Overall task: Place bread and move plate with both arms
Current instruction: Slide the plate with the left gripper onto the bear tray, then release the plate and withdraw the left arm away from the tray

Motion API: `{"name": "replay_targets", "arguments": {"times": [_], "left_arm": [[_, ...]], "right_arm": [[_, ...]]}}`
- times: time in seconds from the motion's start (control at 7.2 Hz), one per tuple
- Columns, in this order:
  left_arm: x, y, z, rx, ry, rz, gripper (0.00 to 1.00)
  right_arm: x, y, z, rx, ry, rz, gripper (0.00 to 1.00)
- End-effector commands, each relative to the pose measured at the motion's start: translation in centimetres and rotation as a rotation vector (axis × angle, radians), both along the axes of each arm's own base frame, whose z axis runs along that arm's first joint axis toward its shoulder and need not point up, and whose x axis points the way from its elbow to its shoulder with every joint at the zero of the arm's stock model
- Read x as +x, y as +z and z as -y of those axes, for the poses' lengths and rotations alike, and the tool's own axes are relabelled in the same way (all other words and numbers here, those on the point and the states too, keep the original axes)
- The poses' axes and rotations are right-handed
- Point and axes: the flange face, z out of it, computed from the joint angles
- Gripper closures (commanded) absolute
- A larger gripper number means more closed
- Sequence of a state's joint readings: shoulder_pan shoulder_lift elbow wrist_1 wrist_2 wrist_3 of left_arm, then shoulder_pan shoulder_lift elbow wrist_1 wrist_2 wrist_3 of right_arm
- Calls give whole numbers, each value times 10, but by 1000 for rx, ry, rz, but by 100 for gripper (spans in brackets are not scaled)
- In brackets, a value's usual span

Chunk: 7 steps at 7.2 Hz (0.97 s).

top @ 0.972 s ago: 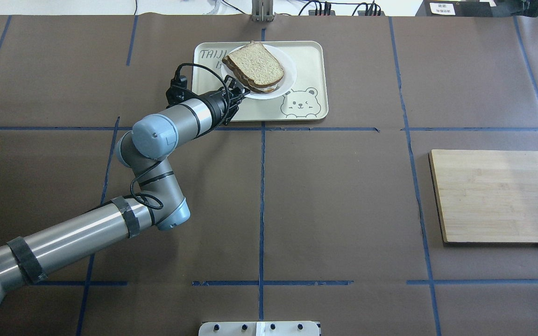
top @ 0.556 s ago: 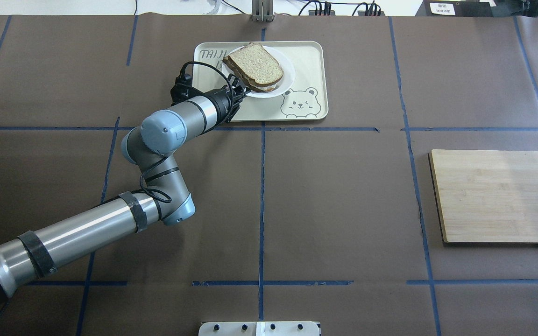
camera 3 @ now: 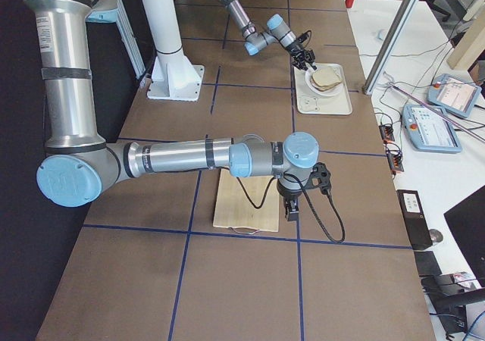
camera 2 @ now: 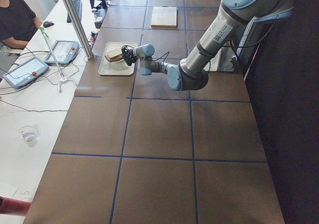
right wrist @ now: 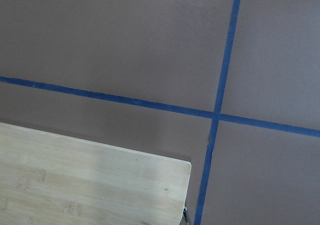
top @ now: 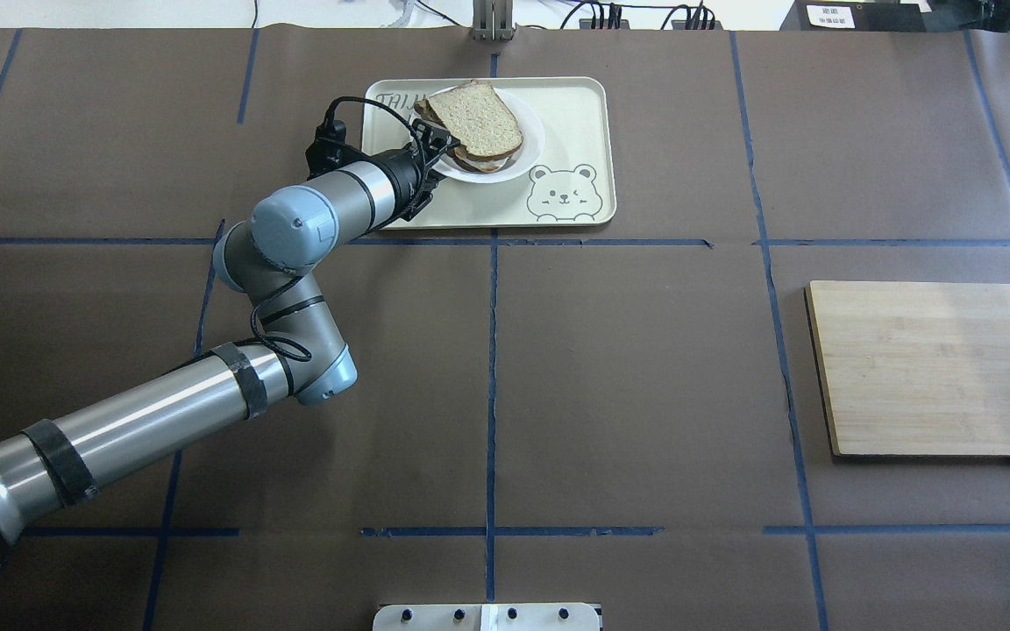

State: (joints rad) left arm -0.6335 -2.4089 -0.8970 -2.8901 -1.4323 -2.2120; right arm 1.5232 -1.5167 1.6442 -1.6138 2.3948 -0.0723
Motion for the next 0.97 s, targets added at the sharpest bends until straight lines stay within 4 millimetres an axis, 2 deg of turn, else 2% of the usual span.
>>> {"name": "replay_targets", "arguments": {"times": [0.0,0.28,0.42,0.56,0.83], "left_arm": [[-49,26,20,15,88,95,0],[-155,31,42,45,198,232,0],[-212,34,45,87,244,335,0],[-272,49,38,155,288,421,0],[-415,138,13,289,334,622,0]], "right_arm": [[0,1,0,-2,0,0,0],[0,1,-1,-2,0,0,0],[0,2,-1,-2,-1,-2,0],[0,4,-3,-24,15,0,0],[0,7,-5,-30,15,-2,0]]}}
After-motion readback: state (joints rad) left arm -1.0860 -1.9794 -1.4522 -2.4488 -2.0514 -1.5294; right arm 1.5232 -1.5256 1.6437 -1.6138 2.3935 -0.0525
